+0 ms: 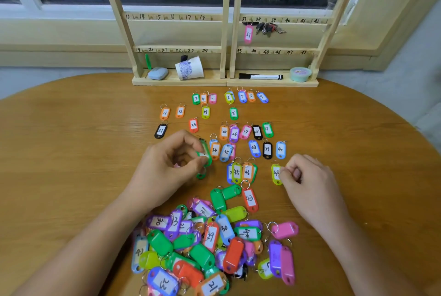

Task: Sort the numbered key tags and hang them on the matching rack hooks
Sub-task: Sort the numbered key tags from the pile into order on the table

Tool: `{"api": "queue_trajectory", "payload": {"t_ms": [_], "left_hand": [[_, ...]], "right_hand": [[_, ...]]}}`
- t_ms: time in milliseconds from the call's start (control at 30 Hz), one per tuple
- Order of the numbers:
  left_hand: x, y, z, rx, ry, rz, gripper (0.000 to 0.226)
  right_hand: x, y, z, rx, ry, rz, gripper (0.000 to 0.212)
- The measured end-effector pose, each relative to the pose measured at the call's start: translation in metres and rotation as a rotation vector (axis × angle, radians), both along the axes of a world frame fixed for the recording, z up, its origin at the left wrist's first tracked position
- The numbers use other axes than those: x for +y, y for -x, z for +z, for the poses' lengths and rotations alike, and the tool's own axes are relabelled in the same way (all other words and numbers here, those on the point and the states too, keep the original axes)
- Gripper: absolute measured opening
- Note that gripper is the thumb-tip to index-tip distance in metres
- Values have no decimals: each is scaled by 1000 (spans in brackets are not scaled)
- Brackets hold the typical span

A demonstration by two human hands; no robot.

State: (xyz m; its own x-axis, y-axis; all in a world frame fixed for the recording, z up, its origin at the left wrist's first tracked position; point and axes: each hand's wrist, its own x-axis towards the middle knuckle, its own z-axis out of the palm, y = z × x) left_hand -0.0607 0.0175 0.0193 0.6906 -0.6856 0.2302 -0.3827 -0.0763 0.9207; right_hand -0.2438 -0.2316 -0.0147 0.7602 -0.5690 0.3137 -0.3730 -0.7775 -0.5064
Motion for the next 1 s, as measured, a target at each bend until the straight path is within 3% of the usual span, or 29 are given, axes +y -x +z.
{"api": "queue_trajectory", "payload": {"t_ms": [233,500,633,733,867,1000], "left_hand": [[-2,3,1,132,31,-39,42],[-3,-1,-1,201,43,6,27],[-3,-2,-2,221,56,-11,23],[-4,1,-3,225,61,-30,24],[-5,5,-1,195,39,-26,23],[-3,5,-1,147,22,-21,21]], "right_hand": [[5,0,3,-121,-87,44,34],[6,-1,1,-141,-107,69,33],[21,-7,14,-190,-125,177,20],[40,-18,25,-164,-269,290,7],[59,-40,32,-120,-536,361,10],[62,-65,34,-115,-574,386,7]]}}
